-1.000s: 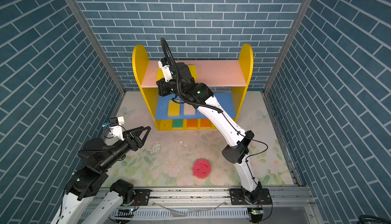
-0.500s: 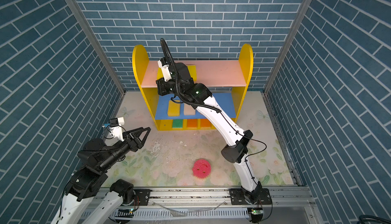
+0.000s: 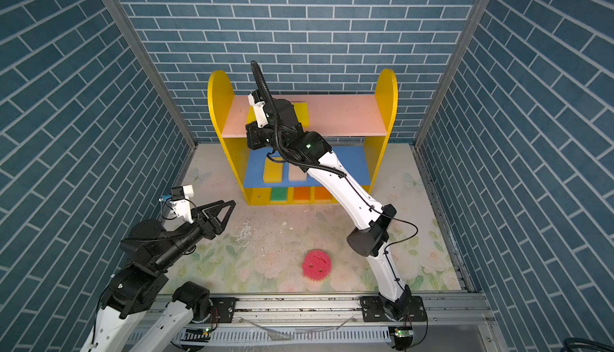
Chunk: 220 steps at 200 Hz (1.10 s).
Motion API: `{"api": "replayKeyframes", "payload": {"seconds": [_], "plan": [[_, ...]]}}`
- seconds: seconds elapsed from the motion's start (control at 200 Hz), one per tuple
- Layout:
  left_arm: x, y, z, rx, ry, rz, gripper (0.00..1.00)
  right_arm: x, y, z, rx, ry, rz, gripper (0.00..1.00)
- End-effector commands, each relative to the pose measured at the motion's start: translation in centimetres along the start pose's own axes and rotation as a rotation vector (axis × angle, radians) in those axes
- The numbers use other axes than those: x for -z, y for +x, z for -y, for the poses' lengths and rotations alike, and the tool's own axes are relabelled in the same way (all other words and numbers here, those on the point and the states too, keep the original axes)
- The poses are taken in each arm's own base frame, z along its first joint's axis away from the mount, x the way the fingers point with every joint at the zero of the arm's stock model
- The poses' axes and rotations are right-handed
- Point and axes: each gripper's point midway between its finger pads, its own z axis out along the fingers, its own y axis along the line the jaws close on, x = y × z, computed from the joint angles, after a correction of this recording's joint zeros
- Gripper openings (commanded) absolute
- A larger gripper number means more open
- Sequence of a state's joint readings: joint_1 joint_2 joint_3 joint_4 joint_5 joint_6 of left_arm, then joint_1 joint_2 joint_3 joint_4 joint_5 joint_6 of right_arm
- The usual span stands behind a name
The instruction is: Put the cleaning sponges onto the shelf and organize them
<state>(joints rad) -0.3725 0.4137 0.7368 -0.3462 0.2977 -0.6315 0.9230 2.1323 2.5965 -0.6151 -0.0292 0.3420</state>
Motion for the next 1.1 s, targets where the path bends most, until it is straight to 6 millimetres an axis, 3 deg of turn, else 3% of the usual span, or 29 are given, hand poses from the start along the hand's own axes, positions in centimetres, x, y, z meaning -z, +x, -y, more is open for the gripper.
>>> {"api": "replayKeyframes", "payload": {"seconds": [0.0, 0.285, 0.35, 0.51, 0.585, 0.685, 0.765, 0.825, 0.915, 0.955, 1.085, 1.095], "plan": [[0.2, 0.5, -0.4, -0.014, -0.014, -0.008, 0.69, -2.0, 2.4, 0.9, 0.023, 0.03, -0.052, 0.0], [0.3, 0.5, -0.5, -0.026, -0.02, -0.007, 0.7, -1.0, 3.4, -0.1, -0.027, -0.023, -0.109, 0.0], [0.3, 0.3, -0.5, -0.03, -0.021, -0.003, 0.7, -0.4, 4.1, -1.1, -0.035, -0.074, -0.142, 0.0], [0.5, -0.3, -0.4, -0.063, -0.038, 0.007, 0.71, 3.2, 3.9, -3.7, -0.005, -0.151, -0.126, 0.0], [0.9, -0.8, -0.2, -0.069, -0.046, 0.022, 0.71, 5.4, 3.9, -3.8, -0.009, -0.144, -0.116, 0.0], [1.7, -1.4, 0.4, -0.091, -0.038, 0.044, 0.72, 8.4, 4.7, -2.3, -0.029, -0.08, -0.101, 0.0], [2.0, -1.4, 0.1, -0.102, -0.056, 0.046, 0.73, 11.0, 5.8, 0.2, -0.03, 0.033, -0.08, 0.02], [1.9, -1.1, -0.3, -0.102, -0.07, 0.04, 0.74, 13.1, 7.1, 2.7, -0.033, 0.151, -0.08, 0.11], [1.7, -0.8, -1.2, -0.095, -0.101, 0.039, 0.74, 16.9, 9.7, 6.7, -0.097, 0.36, -0.116, 0.38], [1.6, -0.7, -1.4, -0.099, -0.111, 0.046, 0.76, 18.5, 11.1, 8.2, -0.135, 0.428, -0.139, 0.45], [0.9, -0.5, -1.8, -0.096, -0.103, 0.057, 0.86, 22.6, 15.9, 10.3, -0.245, 0.518, -0.202, 0.55], [0.8, -0.5, -1.9, -0.096, -0.104, 0.058, 0.86, 22.9, 16.2, 10.4, -0.255, 0.525, -0.203, 0.62]]}}
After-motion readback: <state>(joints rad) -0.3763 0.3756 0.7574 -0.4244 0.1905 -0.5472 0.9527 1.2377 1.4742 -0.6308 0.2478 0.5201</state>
